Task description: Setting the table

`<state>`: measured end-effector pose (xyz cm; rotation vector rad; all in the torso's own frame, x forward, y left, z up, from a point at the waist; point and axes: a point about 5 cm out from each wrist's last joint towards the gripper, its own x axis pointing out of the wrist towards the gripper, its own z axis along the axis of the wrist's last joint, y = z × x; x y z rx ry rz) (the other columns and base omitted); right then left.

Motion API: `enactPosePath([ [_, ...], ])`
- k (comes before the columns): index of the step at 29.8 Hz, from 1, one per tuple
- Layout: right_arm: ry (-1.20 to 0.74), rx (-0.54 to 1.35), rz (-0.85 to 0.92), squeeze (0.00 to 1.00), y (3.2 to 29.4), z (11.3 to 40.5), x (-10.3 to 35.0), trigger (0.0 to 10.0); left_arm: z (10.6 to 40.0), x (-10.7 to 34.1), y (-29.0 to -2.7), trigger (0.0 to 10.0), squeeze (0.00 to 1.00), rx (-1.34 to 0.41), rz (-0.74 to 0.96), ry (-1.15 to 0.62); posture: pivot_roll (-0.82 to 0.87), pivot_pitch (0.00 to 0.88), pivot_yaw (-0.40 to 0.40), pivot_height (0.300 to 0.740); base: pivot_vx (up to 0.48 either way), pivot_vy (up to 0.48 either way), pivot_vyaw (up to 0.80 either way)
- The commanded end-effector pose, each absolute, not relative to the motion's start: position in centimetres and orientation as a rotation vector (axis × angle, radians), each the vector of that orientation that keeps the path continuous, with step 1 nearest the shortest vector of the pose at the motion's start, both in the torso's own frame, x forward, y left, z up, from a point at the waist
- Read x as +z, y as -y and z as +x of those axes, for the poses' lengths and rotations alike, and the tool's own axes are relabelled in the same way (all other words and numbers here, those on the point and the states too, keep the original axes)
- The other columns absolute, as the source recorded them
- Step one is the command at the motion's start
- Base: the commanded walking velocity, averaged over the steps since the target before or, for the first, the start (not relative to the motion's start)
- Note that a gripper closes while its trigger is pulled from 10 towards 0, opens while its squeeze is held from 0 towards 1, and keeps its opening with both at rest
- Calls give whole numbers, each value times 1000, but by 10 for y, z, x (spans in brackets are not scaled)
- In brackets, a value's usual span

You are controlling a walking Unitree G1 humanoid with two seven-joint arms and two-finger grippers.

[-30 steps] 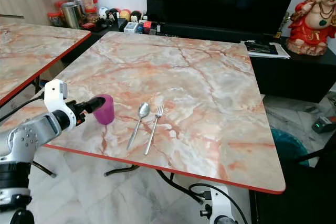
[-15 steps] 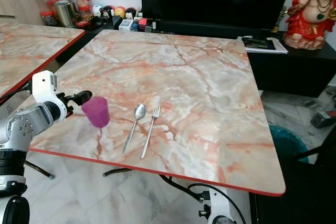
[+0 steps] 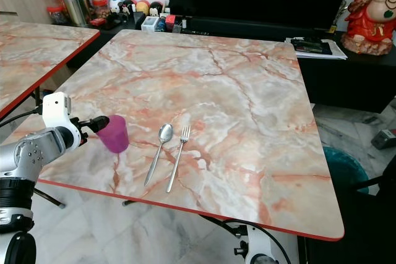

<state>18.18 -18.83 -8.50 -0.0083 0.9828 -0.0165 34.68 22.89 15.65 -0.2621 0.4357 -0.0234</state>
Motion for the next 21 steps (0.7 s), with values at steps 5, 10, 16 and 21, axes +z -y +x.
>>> enactPosePath([
  [5,-981,-13,-9,0,188,184,-84,10000,348,152,-229,10000,0,-7,-280,-446,79,0,4,740,0,0,0],
  [10,-980,-15,-6,0,188,184,-84,10000,352,151,-224,10000,0,-5,-281,-431,77,0,6,740,0,0,0],
  [16,-976,-19,-2,0,187,185,-84,10000,363,153,-210,10000,0,-14,-268,-418,68,0,12,740,0,0,0],
  [21,-975,-23,1,0,187,185,-84,10000,367,156,-212,7176,0,6,-258,-404,70,0,13,740,0,0,0],
])
